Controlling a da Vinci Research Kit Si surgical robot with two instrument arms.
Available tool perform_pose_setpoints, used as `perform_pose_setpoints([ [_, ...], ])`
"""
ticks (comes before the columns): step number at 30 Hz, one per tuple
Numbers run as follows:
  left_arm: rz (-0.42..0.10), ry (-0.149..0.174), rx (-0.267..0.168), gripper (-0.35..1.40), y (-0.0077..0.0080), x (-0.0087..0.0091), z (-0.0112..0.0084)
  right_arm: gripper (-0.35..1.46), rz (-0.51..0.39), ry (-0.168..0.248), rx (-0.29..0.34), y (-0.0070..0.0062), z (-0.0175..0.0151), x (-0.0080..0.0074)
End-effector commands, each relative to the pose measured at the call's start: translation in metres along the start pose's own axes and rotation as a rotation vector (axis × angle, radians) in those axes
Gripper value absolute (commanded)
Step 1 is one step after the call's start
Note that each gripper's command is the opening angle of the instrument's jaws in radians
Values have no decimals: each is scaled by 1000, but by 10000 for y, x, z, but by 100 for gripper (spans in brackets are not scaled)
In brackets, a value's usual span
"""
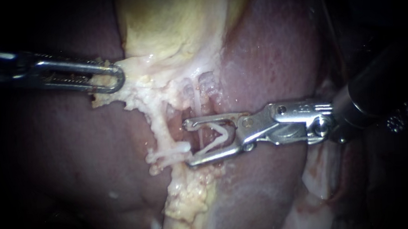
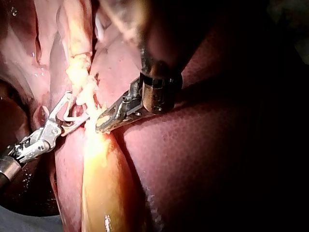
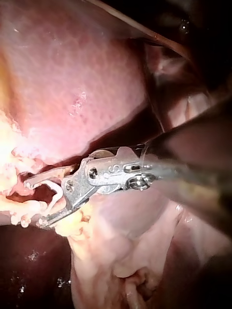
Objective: Clipping third clip left tube
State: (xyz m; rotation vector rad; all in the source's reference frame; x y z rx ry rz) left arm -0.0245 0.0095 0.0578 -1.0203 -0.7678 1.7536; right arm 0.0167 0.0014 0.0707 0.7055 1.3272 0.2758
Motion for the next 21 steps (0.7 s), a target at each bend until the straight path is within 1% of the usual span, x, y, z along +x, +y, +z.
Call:
perform_pose_setpoints([
  [1,0,0,0,-35,0,0,0,48,1,8,10,1,4,1],
  [3,0,0,0,-35,0,0,0,47,5,23,35,2,10,3],
  [5,0,0,1,-35,0,0,0,46,1,25,43,4,17,5],
  [10,0,3,0,-35,0,-1,0,46,3,26,29,12,32,7],
  [15,0,2,-3,-35,0,-1,1,47,3,27,23,16,43,9],
  [18,0,2,-2,-35,0,-1,1,47,15,40,19,20,50,11],
  [21,-6,2,-2,-35,0,-1,1,47,25,64,35,23,59,14],
])
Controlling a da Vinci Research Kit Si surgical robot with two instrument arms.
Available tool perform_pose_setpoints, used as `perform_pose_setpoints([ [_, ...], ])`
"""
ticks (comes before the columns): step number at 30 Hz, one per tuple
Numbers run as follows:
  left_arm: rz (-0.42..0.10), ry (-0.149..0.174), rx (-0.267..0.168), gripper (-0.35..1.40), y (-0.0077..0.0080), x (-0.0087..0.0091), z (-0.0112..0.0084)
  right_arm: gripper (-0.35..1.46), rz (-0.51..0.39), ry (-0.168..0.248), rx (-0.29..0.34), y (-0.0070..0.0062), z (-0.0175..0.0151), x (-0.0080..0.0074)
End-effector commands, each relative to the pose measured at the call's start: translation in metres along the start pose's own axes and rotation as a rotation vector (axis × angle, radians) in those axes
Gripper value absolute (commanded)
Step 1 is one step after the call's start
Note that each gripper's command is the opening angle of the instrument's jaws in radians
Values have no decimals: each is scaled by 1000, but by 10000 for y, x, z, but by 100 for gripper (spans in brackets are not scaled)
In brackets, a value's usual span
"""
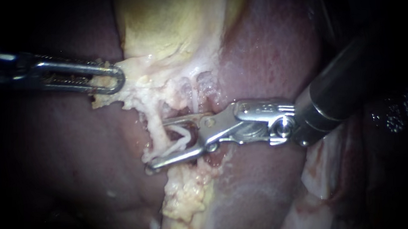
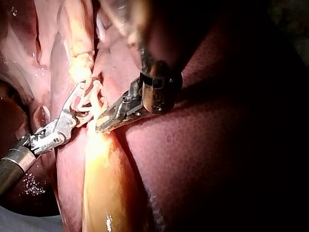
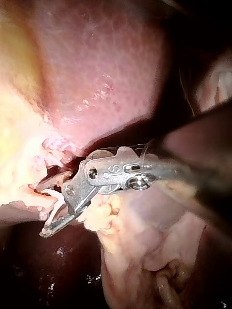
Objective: Clipping third clip left tube
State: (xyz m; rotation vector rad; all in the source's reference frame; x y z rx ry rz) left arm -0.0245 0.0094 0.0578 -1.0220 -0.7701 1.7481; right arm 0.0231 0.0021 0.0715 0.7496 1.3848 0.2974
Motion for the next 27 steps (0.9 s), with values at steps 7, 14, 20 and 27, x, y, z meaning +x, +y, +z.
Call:
perform_pose_setpoints([
  [7,-1,-3,2,-35,0,0,0,46,31,56,37,6,13,7],
  [14,-7,-3,3,-35,-1,-1,1,46,37,78,36,10,10,20],
  [20,-6,-5,4,-35,-3,-1,1,46,41,83,41,5,8,30],
  [27,-11,-6,3,-35,-4,-1,-1,45,48,86,52,-14,8,48],
])
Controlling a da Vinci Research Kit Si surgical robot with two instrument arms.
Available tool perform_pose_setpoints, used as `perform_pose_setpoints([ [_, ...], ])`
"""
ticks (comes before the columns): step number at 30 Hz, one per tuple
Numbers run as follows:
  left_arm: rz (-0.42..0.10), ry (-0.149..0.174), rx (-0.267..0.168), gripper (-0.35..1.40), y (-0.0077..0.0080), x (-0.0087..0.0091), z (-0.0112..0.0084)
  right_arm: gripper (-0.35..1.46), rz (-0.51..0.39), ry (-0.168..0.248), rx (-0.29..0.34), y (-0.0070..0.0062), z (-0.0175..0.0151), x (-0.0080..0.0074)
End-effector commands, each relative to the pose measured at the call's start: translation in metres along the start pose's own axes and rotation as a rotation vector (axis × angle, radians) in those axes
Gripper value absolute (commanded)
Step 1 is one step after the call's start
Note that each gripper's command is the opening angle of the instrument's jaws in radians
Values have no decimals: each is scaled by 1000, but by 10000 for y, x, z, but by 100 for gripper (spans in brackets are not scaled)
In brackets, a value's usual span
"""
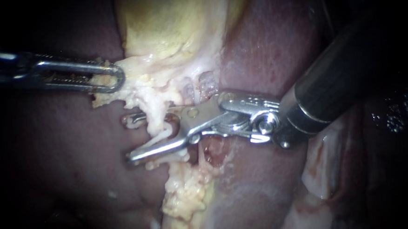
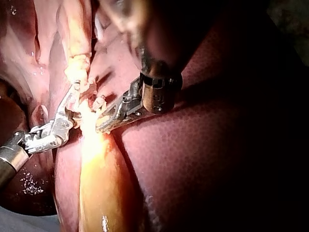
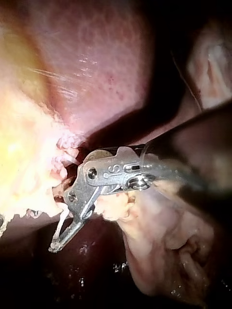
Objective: Clipping third clip left tube
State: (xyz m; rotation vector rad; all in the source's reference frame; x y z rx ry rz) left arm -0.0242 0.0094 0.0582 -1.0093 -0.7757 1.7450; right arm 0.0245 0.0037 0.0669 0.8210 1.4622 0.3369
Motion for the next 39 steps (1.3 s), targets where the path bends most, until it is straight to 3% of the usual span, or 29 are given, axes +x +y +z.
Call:
perform_pose_setpoints([
  [1,-2,1,1,-35,0,1,0,45,1,0,3,-3,0,3],
  [10,-2,1,0,-35,-2,1,-1,43,10,13,15,-22,0,26],
  [18,-1,-2,2,-35,-2,1,-1,39,29,15,9,-23,0,28],
  [34,-7,-2,2,-35,-2,1,-1,-1,68,29,-42,-28,-7,33],
  [39,-7,-4,4,-35,-3,1,-1,-27,127,36,-46,-30,-9,34],
])
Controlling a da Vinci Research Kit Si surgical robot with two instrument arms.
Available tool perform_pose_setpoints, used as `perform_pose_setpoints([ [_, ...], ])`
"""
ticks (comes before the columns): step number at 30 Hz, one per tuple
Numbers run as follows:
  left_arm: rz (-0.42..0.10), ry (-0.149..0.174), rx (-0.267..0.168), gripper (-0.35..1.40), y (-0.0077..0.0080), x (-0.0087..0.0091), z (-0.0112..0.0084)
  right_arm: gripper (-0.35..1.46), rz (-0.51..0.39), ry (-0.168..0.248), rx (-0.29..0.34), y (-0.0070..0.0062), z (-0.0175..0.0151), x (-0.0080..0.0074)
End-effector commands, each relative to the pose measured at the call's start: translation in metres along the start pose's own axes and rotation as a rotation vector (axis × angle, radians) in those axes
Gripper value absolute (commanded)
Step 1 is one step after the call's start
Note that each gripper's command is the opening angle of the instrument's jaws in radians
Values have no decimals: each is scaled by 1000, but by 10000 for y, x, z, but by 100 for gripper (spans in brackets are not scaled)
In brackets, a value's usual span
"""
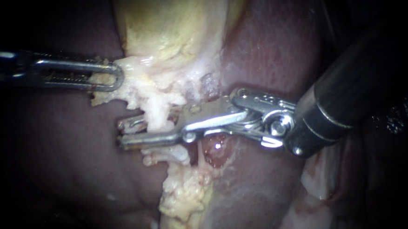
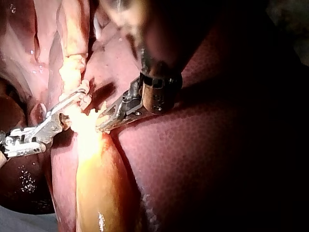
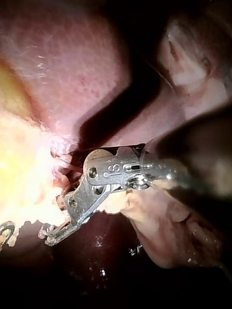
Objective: Clipping third clip left tube
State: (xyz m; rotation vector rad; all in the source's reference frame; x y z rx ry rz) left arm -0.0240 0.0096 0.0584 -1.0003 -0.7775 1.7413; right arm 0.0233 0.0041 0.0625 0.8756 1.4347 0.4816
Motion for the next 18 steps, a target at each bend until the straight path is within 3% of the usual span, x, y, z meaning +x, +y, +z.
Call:
perform_pose_setpoints([
  [1,1,-1,1,-35,0,0,0,-35,7,-1,1,0,-1,0],
  [8,1,-1,0,-35,-1,0,0,-35,84,4,1,0,-4,-1],
  [18,-5,-1,1,-35,-1,-1,0,-35,89,5,0,4,-4,-3],
])
